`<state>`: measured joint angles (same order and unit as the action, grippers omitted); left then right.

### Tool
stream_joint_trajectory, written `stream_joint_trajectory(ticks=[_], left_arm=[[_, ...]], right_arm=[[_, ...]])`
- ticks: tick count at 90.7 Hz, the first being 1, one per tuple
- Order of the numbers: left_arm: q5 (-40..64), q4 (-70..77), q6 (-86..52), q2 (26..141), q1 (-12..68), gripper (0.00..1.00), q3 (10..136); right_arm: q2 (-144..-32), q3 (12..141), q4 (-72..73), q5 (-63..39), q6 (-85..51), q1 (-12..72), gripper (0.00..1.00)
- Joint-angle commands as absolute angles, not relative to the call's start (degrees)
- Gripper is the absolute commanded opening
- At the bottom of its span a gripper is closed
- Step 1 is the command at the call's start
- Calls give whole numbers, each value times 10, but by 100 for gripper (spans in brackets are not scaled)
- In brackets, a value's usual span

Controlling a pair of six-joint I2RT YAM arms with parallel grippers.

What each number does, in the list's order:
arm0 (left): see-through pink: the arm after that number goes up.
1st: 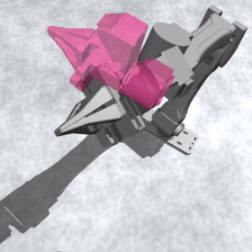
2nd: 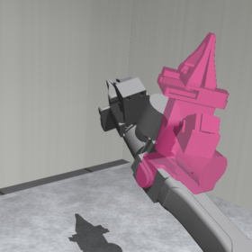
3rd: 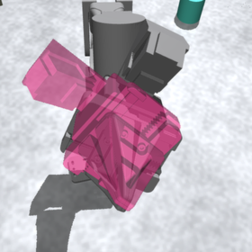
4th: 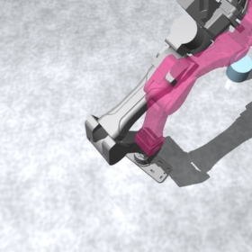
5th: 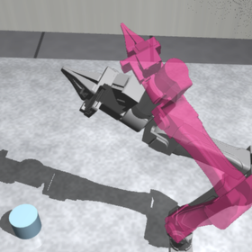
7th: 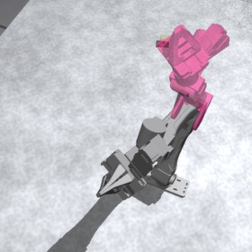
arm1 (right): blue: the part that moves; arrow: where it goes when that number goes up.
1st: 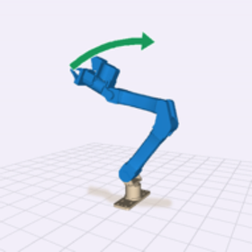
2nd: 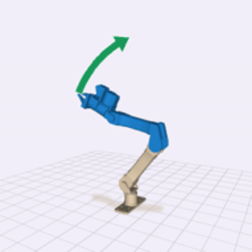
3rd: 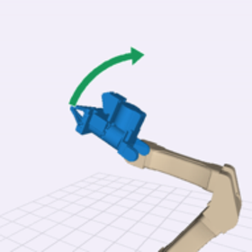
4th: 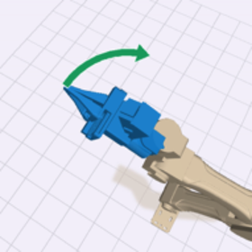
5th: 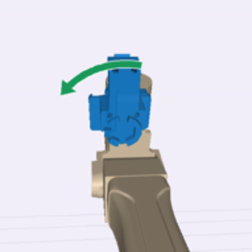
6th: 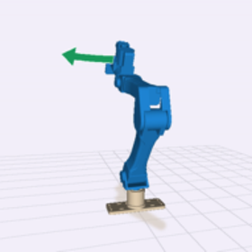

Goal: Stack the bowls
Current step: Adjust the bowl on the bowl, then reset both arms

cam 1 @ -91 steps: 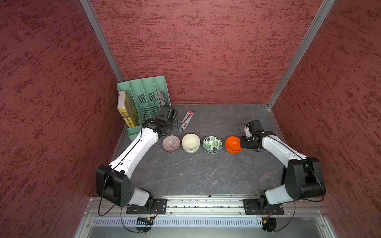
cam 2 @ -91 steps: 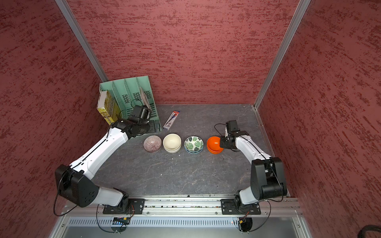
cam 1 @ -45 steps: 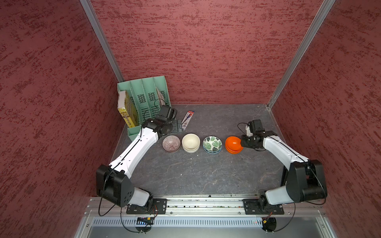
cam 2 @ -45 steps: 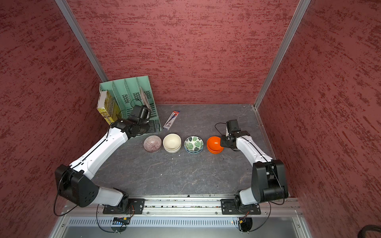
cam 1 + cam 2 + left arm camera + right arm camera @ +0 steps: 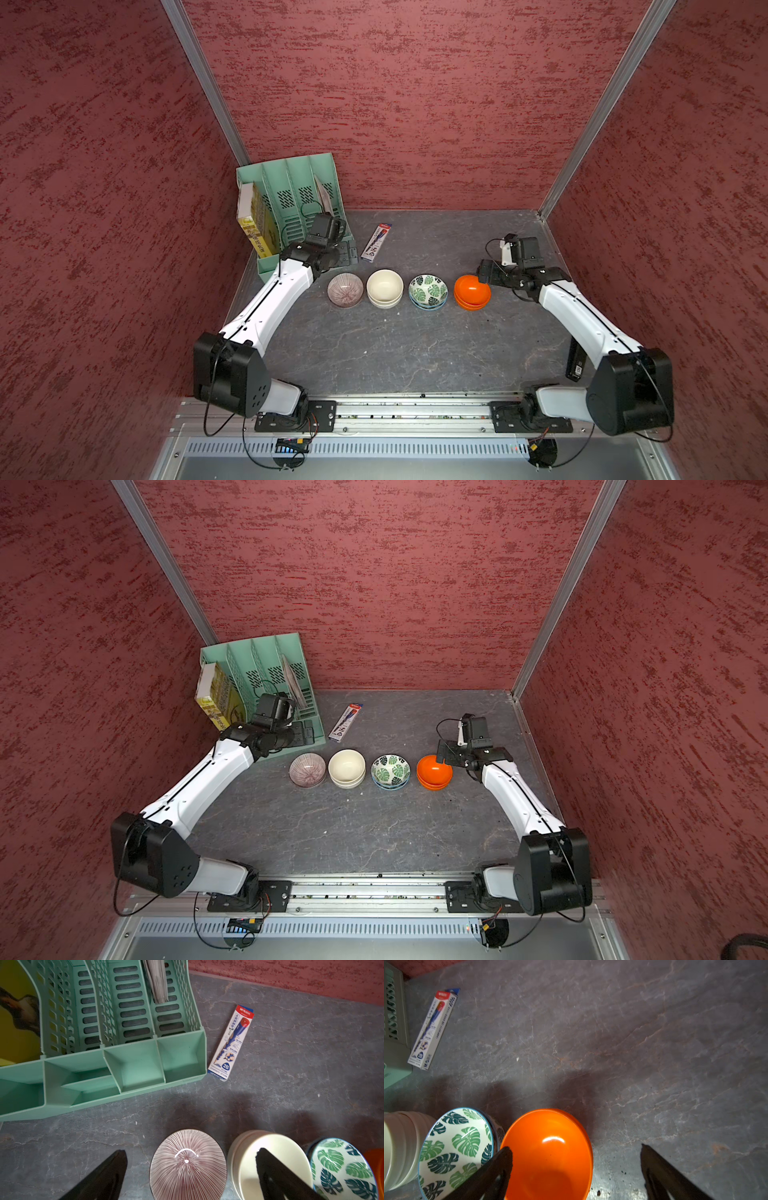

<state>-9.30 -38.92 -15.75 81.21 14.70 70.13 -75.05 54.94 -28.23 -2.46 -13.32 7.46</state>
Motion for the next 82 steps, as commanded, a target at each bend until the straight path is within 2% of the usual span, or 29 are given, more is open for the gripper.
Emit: stream_joint_trajectory(ticks=[1,17,30,47,56,69,82], left_arm=[[-110,-306,-154,785,116,100,659],[-144,-243,-141,781,91,100,612],[-161,-203,-122,781,78,100,581],[-167,-52,-69,755,76,100,474],[-172,28,-48,748,76,100,422],[-187,139,-21,751,65,100,355],[-185,190,-34,738,44,100,315]], right_arm=[[-715,533,-202,30,-120,76,98],[-689,501,-127,87,-86,72,98],[-658,443,-32,95,-68,56,98],[-632,333,119,95,-14,41,98],[-657,306,166,76,-24,17,98],[-705,233,345,57,6,10,98],[-735,216,393,44,8,3,98]])
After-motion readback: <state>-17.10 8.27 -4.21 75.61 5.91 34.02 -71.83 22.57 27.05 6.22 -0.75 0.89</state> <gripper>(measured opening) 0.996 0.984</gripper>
